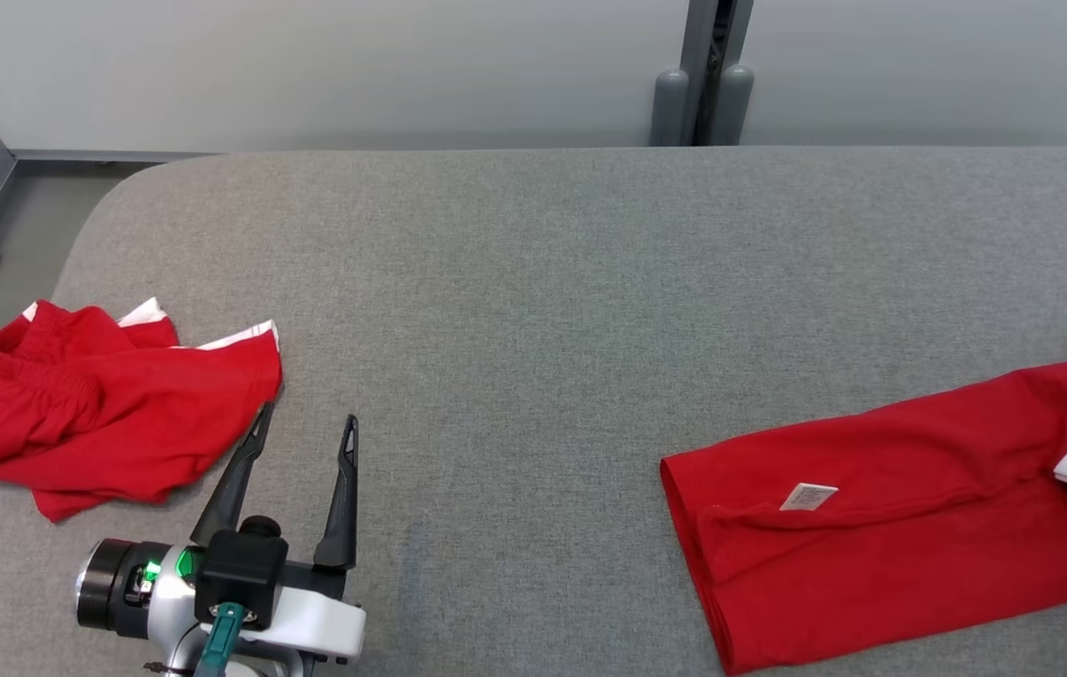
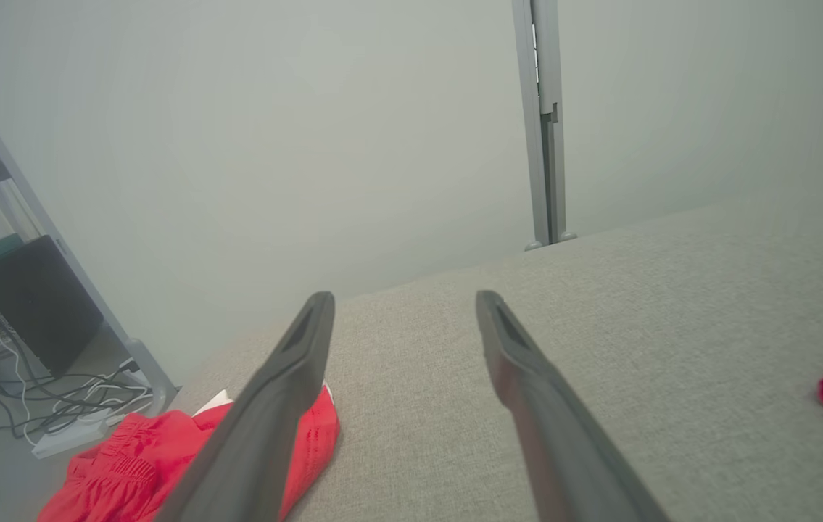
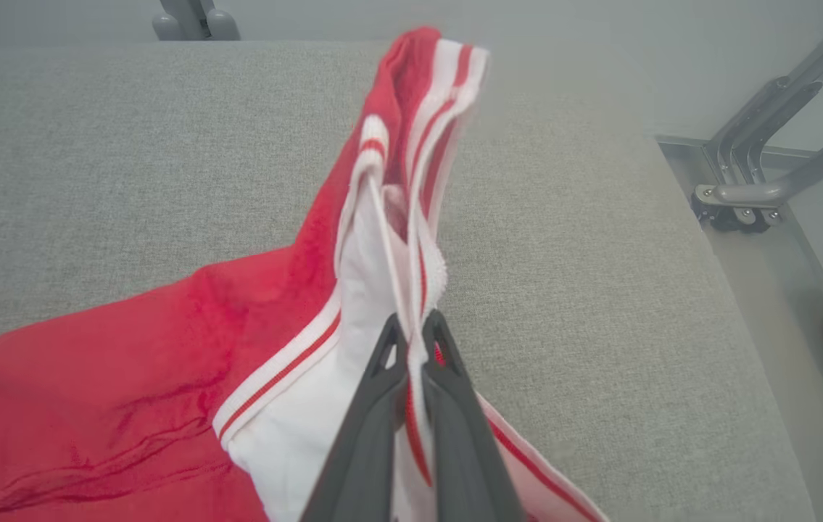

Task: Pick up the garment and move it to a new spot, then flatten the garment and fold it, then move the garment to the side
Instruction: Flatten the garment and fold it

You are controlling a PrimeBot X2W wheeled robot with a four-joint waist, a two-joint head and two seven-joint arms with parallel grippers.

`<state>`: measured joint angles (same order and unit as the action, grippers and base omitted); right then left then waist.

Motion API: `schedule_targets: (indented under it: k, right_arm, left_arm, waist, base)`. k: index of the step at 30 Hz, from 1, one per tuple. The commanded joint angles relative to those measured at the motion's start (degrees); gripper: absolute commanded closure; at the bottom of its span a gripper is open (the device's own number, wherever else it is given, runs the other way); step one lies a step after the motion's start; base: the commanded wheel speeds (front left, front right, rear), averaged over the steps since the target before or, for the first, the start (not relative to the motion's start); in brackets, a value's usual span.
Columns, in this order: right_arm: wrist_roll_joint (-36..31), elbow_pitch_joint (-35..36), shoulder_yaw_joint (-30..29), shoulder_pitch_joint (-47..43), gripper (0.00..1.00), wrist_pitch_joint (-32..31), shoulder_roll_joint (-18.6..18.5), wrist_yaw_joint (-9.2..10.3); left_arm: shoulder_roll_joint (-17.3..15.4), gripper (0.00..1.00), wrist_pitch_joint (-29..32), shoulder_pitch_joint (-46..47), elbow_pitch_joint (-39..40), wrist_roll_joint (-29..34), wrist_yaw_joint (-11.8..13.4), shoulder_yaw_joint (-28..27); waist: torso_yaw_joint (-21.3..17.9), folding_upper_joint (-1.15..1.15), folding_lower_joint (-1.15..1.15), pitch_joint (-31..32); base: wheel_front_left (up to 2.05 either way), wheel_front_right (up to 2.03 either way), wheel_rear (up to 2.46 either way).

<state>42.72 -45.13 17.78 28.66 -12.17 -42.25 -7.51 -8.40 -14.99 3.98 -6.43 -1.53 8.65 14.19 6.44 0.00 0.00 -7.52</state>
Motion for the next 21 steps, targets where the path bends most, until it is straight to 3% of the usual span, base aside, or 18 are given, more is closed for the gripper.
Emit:
schedule_targets:
  k: [1,10,15,21]
  right_arm:
    - [0.1,1.5,0.6,-1.6,1.0,-0.9,-0.2,0.04]
    - [4.1,15.5,0.1,-7.4,1.0,-8.8,3.5,0.03]
    - [2.8,24.6,-1.1,-10.7,1.0,-14.4,5.8,0.03]
    - [1.4,33.4,-5.2,-15.5,1.0,-20.7,12.7,0.03]
  left_arm:
    - [-0.2,0.0,-0.2,-0.4,-0.1,0.0,0.1,-0.3]
    - [0.9,0.0,-0.2,-2.4,-0.3,-0.3,0.0,-1.3]
    - [1.4,0.0,-0.2,-2.6,-0.4,-0.1,-0.3,-1.6]
    - [2.1,0.0,-0.2,-2.8,-0.6,-0.2,-0.5,-2.1]
  waist:
    - [-0.8,0.0,0.0,0.9]
    - [-3.8,0.0,0.0,4.3]
    - [-4.5,0.0,0.0,4.5]
    - [-4.4,0.0,0.0,4.6]
  base:
    - [0.0,0.0,0.0]
    - [0.0,0.0,0.0]
    - [0.0,0.0,0.0]
    - [0.0,0.0,0.0]
